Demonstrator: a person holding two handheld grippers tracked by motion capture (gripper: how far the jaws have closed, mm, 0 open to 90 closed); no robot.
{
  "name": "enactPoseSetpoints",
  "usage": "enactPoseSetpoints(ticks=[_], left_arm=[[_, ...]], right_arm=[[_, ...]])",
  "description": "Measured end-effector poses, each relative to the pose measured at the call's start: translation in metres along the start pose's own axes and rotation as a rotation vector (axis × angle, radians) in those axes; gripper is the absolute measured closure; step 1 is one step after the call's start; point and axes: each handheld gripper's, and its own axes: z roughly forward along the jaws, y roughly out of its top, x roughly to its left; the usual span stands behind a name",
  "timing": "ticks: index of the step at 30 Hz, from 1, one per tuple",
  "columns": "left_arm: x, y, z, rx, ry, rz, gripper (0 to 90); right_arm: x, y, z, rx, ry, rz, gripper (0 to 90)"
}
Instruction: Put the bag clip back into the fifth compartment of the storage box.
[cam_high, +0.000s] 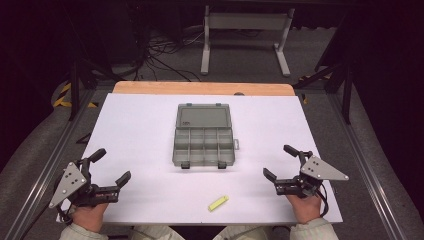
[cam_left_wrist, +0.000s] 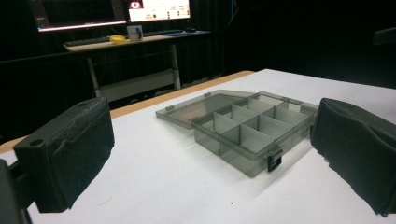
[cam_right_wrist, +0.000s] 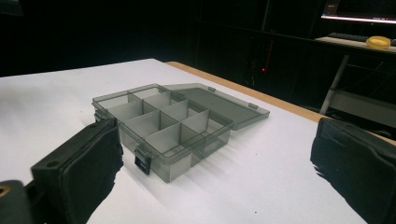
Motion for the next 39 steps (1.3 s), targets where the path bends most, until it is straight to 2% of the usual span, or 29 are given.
enactPoseSetpoints(ticks=[8,10,11,13,16,20,30,36,39], left_arm=[[-0.002,0.002,0.003,-0.003,-0.02,-0.022,0.1],[-0.001,0.005,0.005,-0.001,-0.036,-0.056,0.1],[0.0,0.007,0.007,-0.013,-0.05,-0.086,0.1],[-0.001,0.009,0.007,-0.011,-0.052,-0.087,0.1],[-0.003,0.013,0.009,-0.005,-0.046,-0.067,0.2],[-0.01,0.02,0.016,0.005,-0.058,-0.038,0.2],[-0.035,0.034,0.049,0.037,-0.136,0.019,0.1],[-0.046,0.039,0.063,0.039,-0.18,0.018,0.1],[-0.051,0.042,0.069,0.039,-0.199,0.031,0.1]], right_arm=[[0.0,0.0,0.001,-0.001,-0.001,0.003,2.0],[0.0,0.0,0.001,0.003,-0.002,0.001,2.0],[0.0,0.0,0.002,0.005,0.0,0.001,2.0],[0.0,0.0,0.002,0.005,-0.001,0.002,2.0],[0.0,0.0,0.002,0.004,0.0,0.002,2.0],[0.0,-0.001,0.002,0.011,0.002,0.003,2.0],[0.0,-0.001,0.002,0.014,0.0,0.006,2.0],[0.0,-0.001,0.002,0.014,-0.001,0.007,2.0],[0.0,-0.001,0.003,0.014,0.001,0.006,2.0]])
